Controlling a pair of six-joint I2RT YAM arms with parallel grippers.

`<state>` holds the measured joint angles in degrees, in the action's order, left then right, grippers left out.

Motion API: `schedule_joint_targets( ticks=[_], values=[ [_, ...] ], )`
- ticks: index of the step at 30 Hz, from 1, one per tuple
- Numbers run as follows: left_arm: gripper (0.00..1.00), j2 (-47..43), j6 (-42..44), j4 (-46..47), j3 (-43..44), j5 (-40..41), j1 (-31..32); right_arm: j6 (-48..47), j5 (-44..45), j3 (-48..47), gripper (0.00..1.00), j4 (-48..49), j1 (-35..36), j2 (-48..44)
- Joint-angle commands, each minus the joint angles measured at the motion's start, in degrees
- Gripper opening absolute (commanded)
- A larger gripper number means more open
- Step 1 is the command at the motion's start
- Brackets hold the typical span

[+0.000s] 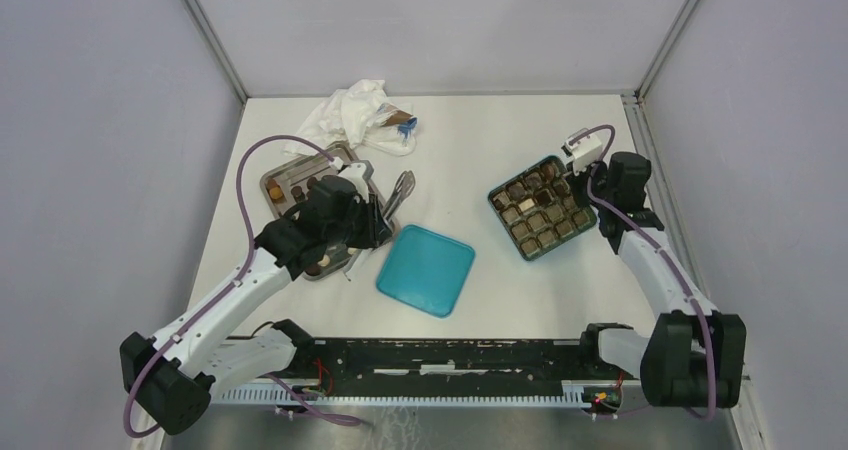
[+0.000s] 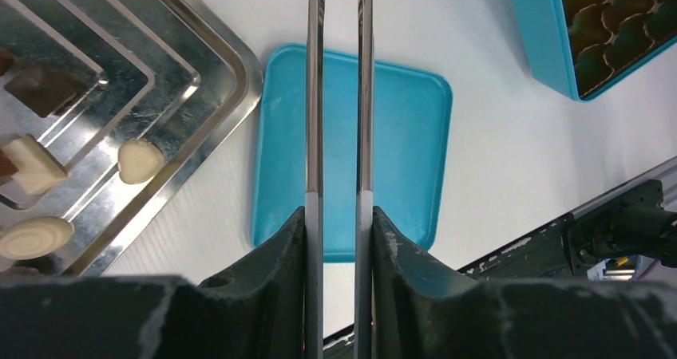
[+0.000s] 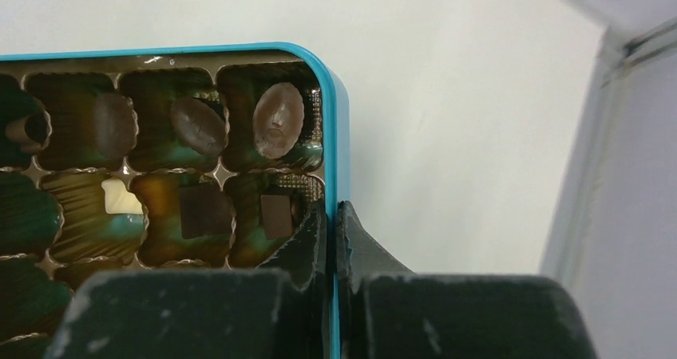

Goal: Pack the chocolate
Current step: Place the packing box at the center of the board, then pick up the fake chocolate from the plate.

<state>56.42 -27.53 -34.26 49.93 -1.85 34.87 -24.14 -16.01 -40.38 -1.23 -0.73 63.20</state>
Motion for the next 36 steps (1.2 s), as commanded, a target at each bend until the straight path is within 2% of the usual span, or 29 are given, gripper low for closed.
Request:
schedule_joint_targets(
  ticks=[1, 7, 14, 18, 22, 26, 31, 36],
  values=[
    [0.36, 0.71, 4.09, -0.55, 3.96, 4.77, 0.15, 9.59, -4.72, -4.39, 0.0, 1.32, -2.87, 6.66],
    [0.37, 0.39, 4.46, -1.52, 3.56, 6.33, 0.11, 16.73, -3.53, -4.49, 0.0, 1.33, -5.04, 14.62],
    [0.38, 1.37, 4.58, -3.18, 3.14, 9.62, 0.13, 19.68, -4.03, -6.61, 0.03, -2.45, -5.81, 23.87],
    [0.39, 2.47, 3.94, -5.04, 3.48, 12.67, 0.05, 18.23, -7.39, -8.42, 0.26, -5.0, -6.53, 25.04],
    [0.4, 3.52, 3.32, -6.87, 4.12, 15.54, -0.43, 14.55, -10.55, -8.96, 0.52, -6.45, -7.09, 20.18],
    [0.42, 5.15, 3.47, -9.29, 5.18, 18.15, -2.37, 6.41, -14.24, -9.54, 0.67, -9.12, -7.25, 13.99],
    [0.43, 8.72, 4.44, -11.66, 6.07, 17.87, -7.98, 5.33, -23.85, -5.42, 0.74, -5.74, -7.44, 8.16],
    [0.43, 10.11, 2.75, -14.4, 7.22, 16.76, -10.51, 4.64, -26.61, -6.26, 0.75, -7.55, -7.39, 10.78]
  ],
)
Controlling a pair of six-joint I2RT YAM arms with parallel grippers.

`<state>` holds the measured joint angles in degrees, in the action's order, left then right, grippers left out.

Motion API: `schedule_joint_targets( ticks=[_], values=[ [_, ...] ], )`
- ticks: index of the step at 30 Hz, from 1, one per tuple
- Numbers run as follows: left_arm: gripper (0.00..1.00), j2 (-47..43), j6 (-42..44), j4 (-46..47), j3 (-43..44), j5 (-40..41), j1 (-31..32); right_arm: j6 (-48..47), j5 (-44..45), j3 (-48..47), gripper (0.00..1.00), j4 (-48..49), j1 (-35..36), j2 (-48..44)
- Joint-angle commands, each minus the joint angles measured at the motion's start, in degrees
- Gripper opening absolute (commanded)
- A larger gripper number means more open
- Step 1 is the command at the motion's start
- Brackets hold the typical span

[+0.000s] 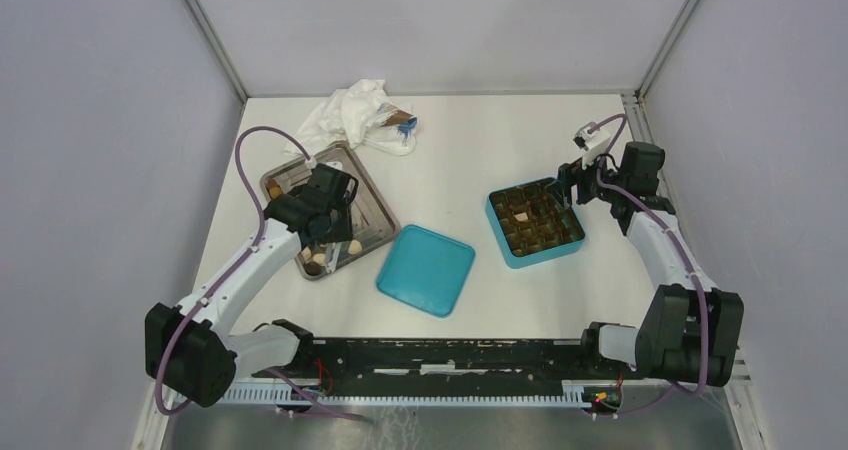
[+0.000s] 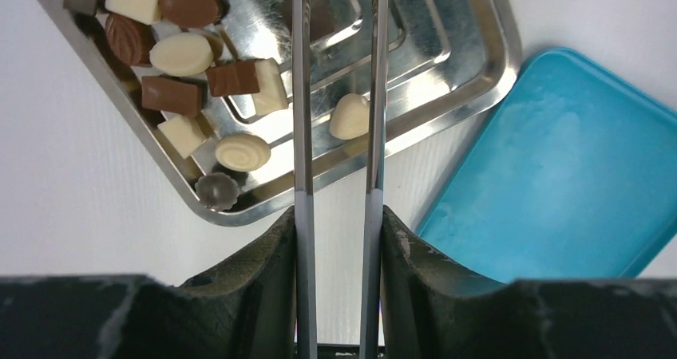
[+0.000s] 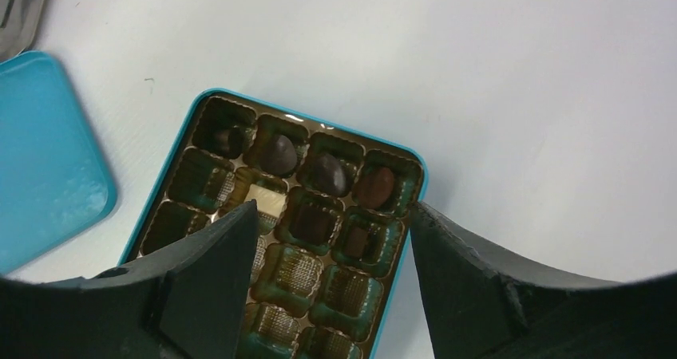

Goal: Pack the chocolate
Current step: Pick up the fake chocolate from the plate.

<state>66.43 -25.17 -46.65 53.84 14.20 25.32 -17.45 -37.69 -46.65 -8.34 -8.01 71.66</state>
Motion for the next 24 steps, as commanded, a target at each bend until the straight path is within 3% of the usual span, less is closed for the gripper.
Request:
schedule_joint_targets(
  ticks=[1, 24],
  values=[
    [0.43, 0.04, -0.14, -2.41, 3.49, 0.44, -1.03, -2.22, -5.37, -0.09, 0.75, -0.77, -0.14, 2.87],
    [0.48, 3.2, -4.54, -7.92, 4.28, 4.17, -0.99, -2.67, -7.23, -0.06, 0.75, -1.57, 0.8, 4.35]
  ],
)
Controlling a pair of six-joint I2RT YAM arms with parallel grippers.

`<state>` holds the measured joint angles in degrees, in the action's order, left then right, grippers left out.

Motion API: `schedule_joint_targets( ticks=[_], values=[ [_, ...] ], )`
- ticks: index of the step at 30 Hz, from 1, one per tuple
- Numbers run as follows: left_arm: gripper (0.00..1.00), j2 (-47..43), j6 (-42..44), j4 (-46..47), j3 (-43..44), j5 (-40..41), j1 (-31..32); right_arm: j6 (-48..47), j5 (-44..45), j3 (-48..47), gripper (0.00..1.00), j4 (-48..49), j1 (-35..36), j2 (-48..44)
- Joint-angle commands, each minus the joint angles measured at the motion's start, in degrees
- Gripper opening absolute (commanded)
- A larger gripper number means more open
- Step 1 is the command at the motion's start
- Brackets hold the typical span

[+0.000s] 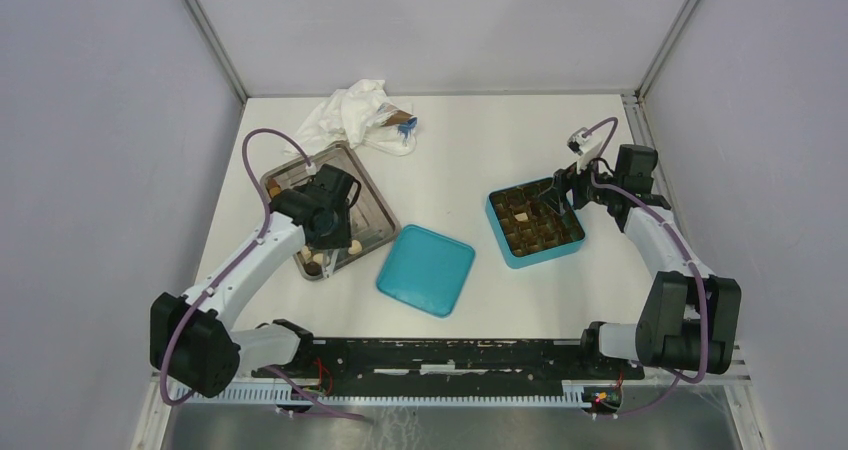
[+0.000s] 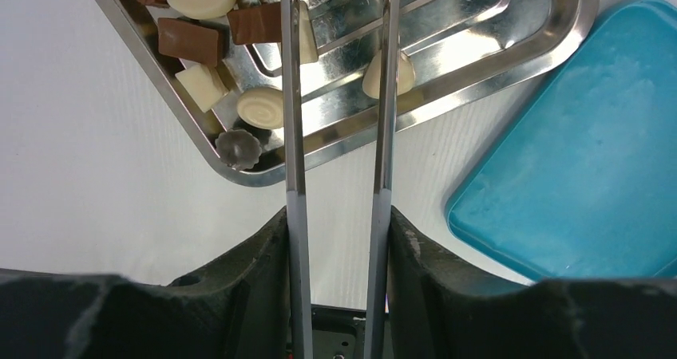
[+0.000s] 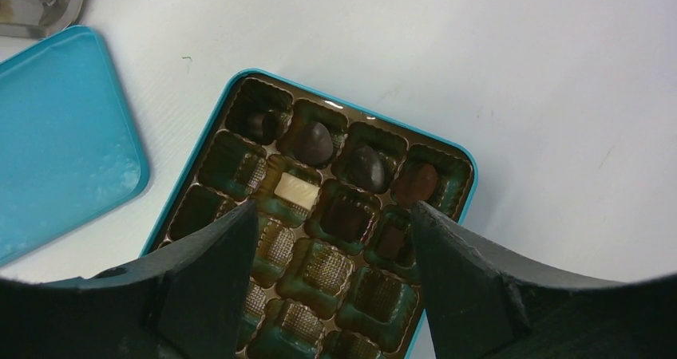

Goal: Pack the chocolate
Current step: Pick up the fake chocolate from the plate.

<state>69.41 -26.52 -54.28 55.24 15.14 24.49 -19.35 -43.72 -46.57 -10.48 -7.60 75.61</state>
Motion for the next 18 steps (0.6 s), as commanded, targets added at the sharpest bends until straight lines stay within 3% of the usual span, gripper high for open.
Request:
schedule_joint_targets(
  ticks=[1, 18],
  values=[
    [0.48, 0.47, -3.23, -0.25, 2.93, 3.56, -0.16, -0.86, -1.21, -0.23, 0.75, 0.35, 0.58, 0.52],
    [0.46, 6.15, -1.88, 2.25, 4.07, 5.26, -2.19, -1.74, -1.52, -0.46, 0.75, -0.59, 0.65, 1.07]
  ],
)
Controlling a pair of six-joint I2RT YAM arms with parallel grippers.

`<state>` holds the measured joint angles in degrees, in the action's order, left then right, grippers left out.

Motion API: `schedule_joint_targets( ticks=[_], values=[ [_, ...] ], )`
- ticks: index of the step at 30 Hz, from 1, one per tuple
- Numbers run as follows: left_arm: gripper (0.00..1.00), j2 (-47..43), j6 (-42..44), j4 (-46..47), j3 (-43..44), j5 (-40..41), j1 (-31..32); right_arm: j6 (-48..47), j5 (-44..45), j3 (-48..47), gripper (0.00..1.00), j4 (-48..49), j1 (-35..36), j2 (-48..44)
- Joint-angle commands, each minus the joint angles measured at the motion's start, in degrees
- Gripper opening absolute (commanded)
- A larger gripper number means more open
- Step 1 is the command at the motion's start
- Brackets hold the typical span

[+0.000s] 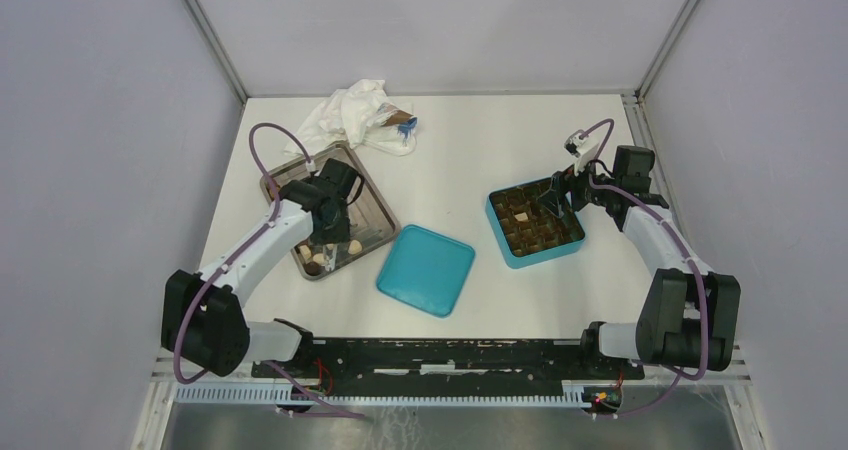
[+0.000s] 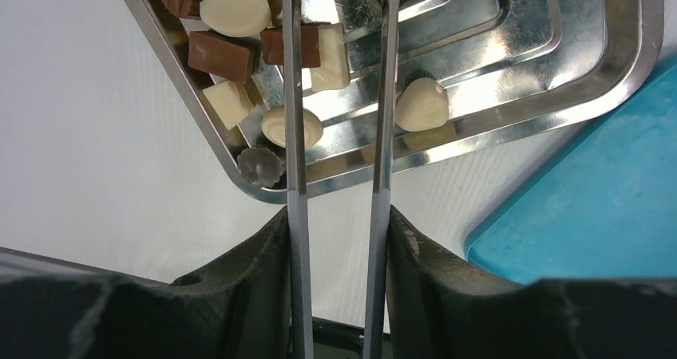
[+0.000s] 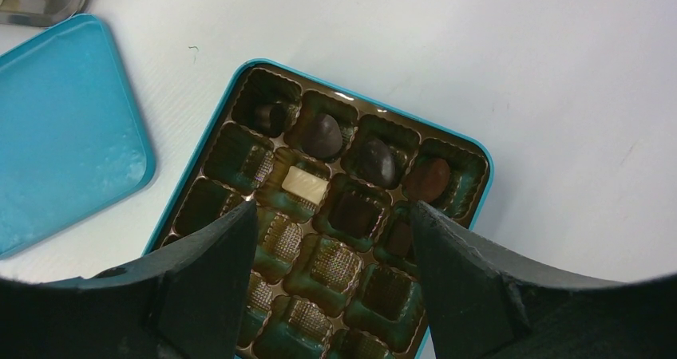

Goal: Pack the chocolate
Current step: Pick up the fake chocolate from the plate.

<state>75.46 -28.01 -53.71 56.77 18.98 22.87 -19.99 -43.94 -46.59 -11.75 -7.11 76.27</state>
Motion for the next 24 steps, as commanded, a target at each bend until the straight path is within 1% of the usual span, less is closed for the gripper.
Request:
schedule_joint_targets(
  ticks=[1, 8, 12, 14, 16, 17, 19, 24],
  values=[
    [0.45, 0.19, -0.31, 1.69, 2.55, 1.41, -0.69, -1.15, -1.32, -0.44, 0.75, 0.69, 0.22, 0.52],
    [0.4, 1.25, 0.47, 2.23, 2.9, 1.24, -1.12, -1.46, -1.31, -0.52, 0.75, 0.36, 0.17, 0.44],
    [0.35, 1.38, 0.85, 2.4, 2.78, 0.72, -1.37, -1.46, -1.23, -0.52, 0.75, 0.32, 0.17, 0.46],
    [0.28, 1.23, 0.94, 2.39, 2.65, 0.62, -1.43, -1.46, -1.31, -0.54, 0.75, 0.32, 0.18, 0.49],
    [0.17, 0.95, 0.94, 2.34, 2.55, 0.38, -1.51, -1.46, -1.32, -0.61, 0.75, 0.24, 0.17, 0.48],
    [0.1, 0.63, 0.94, 2.38, 2.55, 0.29, -1.5, -1.46, -1.32, -0.61, 0.75, 0.23, 0.17, 0.53],
    [0.03, -0.25, 1.02, 2.38, 2.55, -0.03, -1.47, -1.46, -1.32, -0.61, 0.75, 0.14, 0.17, 0.53],
    [0.02, -3.74, 1.37, 2.2, 2.47, -0.51, -1.53, -1.58, -1.32, -0.52, 0.75, 0.17, 0.18, 0.5]
  ],
)
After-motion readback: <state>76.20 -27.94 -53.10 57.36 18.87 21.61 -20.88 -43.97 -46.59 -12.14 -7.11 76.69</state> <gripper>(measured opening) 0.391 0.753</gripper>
